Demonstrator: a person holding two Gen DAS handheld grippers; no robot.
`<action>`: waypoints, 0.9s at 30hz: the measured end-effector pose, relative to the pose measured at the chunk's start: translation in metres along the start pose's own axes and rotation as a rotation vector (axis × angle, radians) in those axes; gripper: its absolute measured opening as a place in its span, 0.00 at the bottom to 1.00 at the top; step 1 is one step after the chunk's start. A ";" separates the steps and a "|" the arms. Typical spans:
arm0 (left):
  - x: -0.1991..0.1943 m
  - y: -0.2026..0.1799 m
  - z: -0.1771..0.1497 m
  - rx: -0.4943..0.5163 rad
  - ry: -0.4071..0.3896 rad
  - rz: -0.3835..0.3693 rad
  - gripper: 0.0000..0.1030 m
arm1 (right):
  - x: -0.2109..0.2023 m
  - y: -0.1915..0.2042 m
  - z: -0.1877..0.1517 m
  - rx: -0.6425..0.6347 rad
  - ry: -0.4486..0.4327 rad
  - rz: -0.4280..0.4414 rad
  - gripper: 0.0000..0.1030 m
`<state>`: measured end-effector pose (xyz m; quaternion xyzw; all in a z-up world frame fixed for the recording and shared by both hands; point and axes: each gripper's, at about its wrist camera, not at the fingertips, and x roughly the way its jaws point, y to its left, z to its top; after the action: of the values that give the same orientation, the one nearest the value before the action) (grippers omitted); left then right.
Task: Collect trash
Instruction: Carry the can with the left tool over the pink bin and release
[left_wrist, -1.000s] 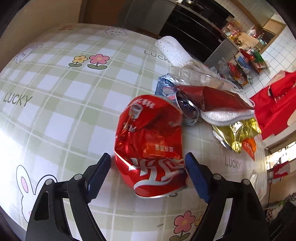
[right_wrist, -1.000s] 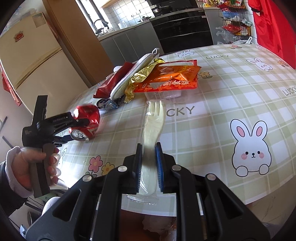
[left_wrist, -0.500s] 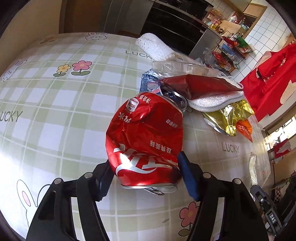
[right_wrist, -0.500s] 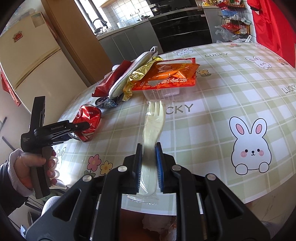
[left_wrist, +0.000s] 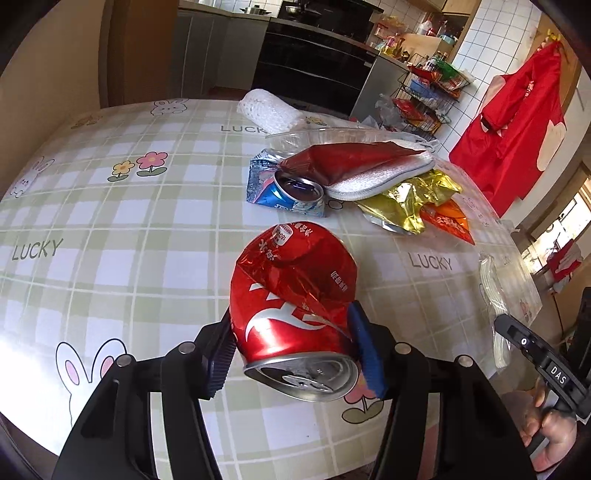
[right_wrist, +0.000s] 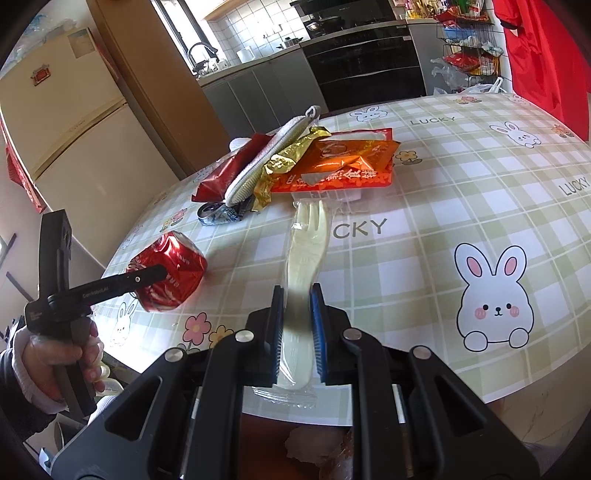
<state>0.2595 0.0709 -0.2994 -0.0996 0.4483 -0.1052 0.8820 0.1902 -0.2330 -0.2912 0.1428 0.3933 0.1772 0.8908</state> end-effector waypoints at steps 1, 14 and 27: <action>-0.004 -0.002 -0.002 0.000 -0.002 -0.004 0.55 | -0.002 0.001 0.000 -0.003 -0.003 0.002 0.17; -0.069 -0.035 -0.022 0.007 -0.051 -0.089 0.54 | -0.045 0.020 -0.001 -0.049 -0.059 0.022 0.17; -0.146 -0.094 -0.080 0.089 -0.052 -0.191 0.54 | -0.127 0.033 -0.019 -0.091 -0.136 0.029 0.17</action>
<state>0.1013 0.0145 -0.2073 -0.1052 0.4088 -0.2062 0.8828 0.0895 -0.2558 -0.2085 0.1196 0.3212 0.1974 0.9184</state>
